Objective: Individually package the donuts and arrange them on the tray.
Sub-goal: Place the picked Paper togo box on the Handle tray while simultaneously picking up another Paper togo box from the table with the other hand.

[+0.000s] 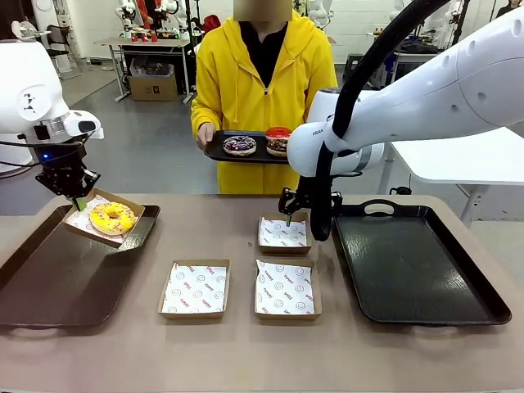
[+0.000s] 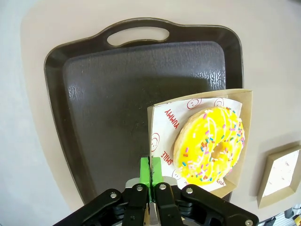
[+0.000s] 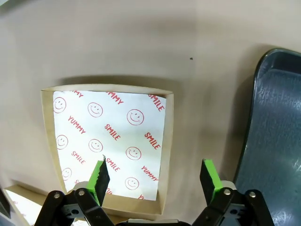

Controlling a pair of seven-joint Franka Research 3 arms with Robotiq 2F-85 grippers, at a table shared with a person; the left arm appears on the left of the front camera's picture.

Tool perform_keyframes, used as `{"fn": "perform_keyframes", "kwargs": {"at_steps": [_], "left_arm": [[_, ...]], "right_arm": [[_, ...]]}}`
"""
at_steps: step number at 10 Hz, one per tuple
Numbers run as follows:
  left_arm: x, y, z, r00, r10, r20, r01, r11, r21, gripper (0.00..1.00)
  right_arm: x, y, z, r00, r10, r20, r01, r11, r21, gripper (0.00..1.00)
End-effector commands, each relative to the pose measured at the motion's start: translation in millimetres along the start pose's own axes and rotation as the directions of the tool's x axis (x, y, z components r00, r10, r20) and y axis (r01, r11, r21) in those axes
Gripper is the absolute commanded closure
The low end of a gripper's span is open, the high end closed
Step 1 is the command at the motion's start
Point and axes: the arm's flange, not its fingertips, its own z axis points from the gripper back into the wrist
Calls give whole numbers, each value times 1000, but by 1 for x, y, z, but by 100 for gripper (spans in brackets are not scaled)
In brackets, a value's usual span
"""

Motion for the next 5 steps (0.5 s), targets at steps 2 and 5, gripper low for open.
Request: {"fn": "perform_keyframes", "kwargs": {"at_steps": [2, 5], "left_arm": [[-1, 0, 5, 1000, 1, 9, -1, 1000, 0, 99], [0, 0, 3, 1000, 0, 5, 0, 1000, 0, 99]], "right_arm": [[0, 0, 1, 1000, 14, -1, -14, 1000, 13, 0], [0, 1, 0, 1000, 3, 0, -3, 1000, 1, 0]]}}
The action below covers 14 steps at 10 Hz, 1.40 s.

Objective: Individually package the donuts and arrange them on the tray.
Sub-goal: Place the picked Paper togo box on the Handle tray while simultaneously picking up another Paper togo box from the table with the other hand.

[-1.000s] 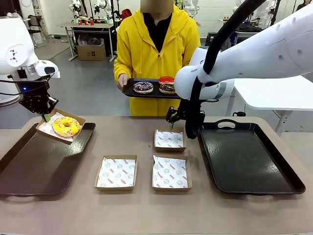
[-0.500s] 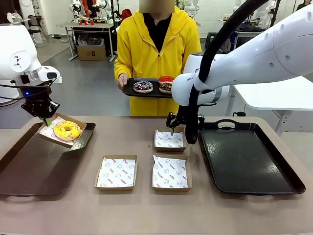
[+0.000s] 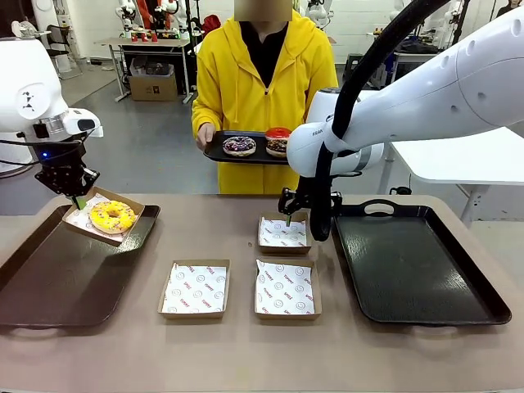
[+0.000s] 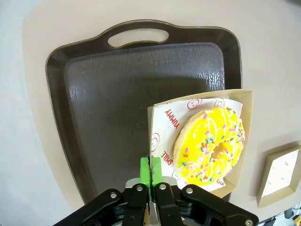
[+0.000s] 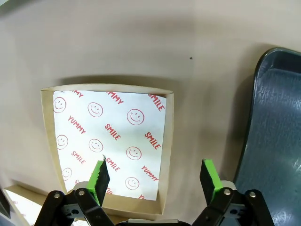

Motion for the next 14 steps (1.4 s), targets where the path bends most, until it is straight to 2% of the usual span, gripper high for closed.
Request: {"fn": "perform_keyframes", "kwargs": {"at_steps": [1, 4, 14], "left_arm": [[5, 0, -6, 999, 30, -38, -33, 997, -72, 99], [9, -4, -12, 996, 89, 2, -89, 993, -84, 99], [36, 4, -54, 992, 125, -10, -125, 992, -7, 99]], "right_arm": [[-3, 0, -4, 1000, -19, 19, 19, 999, -30, 0], [1, -5, -10, 997, -67, 43, 68, 997, -36, 0], [11, -2, -28, 996, -77, 38, 79, 996, -48, 0]]}}
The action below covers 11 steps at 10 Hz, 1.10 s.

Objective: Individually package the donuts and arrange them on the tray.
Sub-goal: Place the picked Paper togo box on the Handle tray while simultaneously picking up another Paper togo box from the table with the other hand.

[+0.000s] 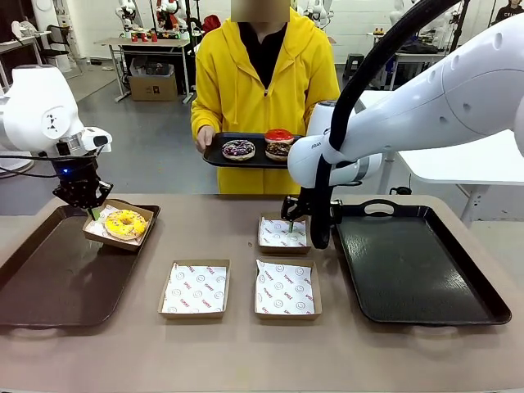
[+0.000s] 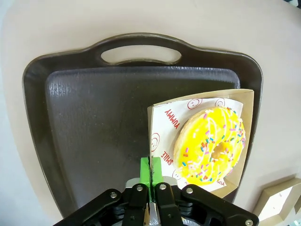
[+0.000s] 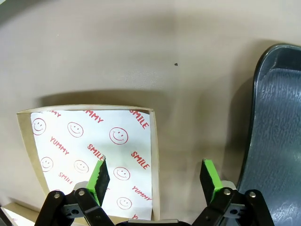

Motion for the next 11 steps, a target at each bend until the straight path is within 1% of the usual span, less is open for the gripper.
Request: {"fn": "perform_keyframes", "kwargs": {"at_steps": [1, 2, 3, 4, 5, 6, 7, 8, 9, 11], "left_arm": [[4, 1, 3, 1000, 12, 15, -12, 1000, 19, 44], [4, 1, 3, 1000, 8, 14, -8, 1000, 14, 44], [4, 1, 3, 1000, 4, 12, -4, 1000, 11, 0], [4, 1, 3, 1000, -1, 10, 0, 1000, 10, 41], [4, 2, 3, 1000, -2, 6, 2, 1000, 7, 0], [4, 2, 3, 1000, -6, 4, 6, 1000, 4, 0], [4, 2, 3, 1000, -7, -2, 7, 1000, -2, 0], [4, 2, 2, 1000, -9, -6, 8, 1000, -8, 3], [3, 3, 2, 1000, -9, -14, 9, 1000, -17, 0], [3, 3, 3, 1000, -9, -17, 8, 1000, -30, 0]], "right_arm": [[4, 6, 0, 999, -3, 44, 4, 1000, -21, 57], [2, 7, 2, 999, -5, 50, 6, 1000, -22, 58], [1, 8, 5, 998, -9, 60, 10, 1000, -20, 100], [0, 8, 6, 998, -9, 66, 10, 1000, -23, 100], [-1, 9, 8, 997, -8, 73, 10, 1000, -27, 100], [-2, 10, 10, 997, -8, 82, 11, 999, -35, 86], [-1, 10, 10, 997, -12, 82, 15, 999, -38, 96], [-1, 10, 9, 997, -13, 80, 16, 999, -39, 100], [-1, 10, 9, 997, -13, 75, 15, 999, -37, 100], [-1, 9, 8, 997, -15, 70, 18, 999, -34, 100]]}}
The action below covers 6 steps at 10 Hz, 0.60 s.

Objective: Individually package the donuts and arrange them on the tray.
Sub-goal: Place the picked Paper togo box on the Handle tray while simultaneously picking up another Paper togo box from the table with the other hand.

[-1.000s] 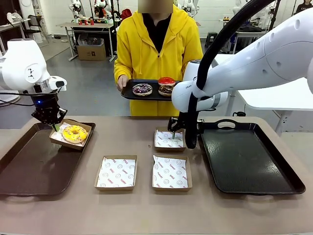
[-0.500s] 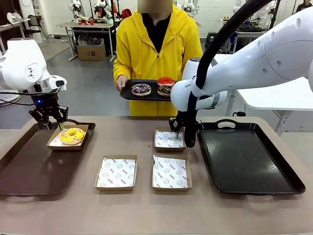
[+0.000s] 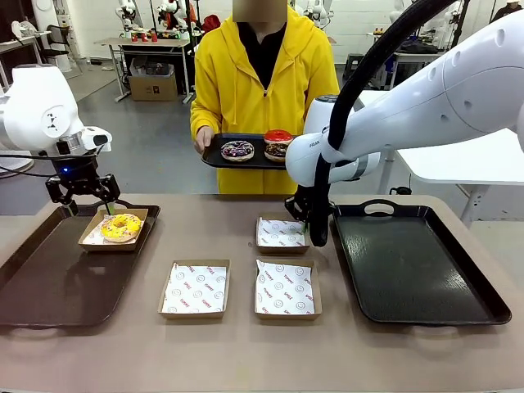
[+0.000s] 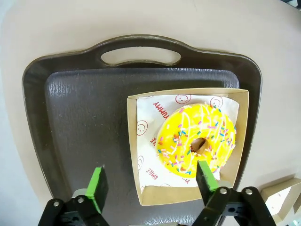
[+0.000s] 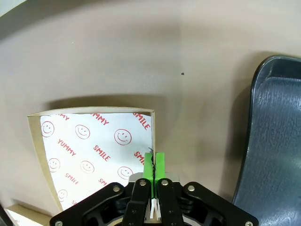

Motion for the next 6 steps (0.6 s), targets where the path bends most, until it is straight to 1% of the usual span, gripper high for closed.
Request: {"fn": "perform_keyframes", "kwargs": {"at_steps": [1, 3, 4, 5, 6], "left_arm": [[2, 3, 3, 1000, -10, -15, 9, 999, -31, 0], [0, 4, 6, 1000, -6, -15, 6, 999, -35, 0], [-4, 8, 13, 1000, 2, -16, -3, 998, -65, 0], [-12, 13, 30, 1000, 13, -27, -17, 987, -161, 0], [-25, 23, 56, 1000, 14, -27, -21, 953, -302, 0]], "right_arm": [[-1, 3, -3, 999, -24, 26, 25, 999, -29, 100], [-1, 3, -3, 999, -35, 27, 35, 999, -22, 100], [-3, 4, 2, 998, -56, 23, 56, 998, -17, 100], [-7, 4, 12, 999, -49, 9, 49, 999, -15, 100], [-14, 5, 28, 999, -33, 9, 33, 999, -7, 100]]}}
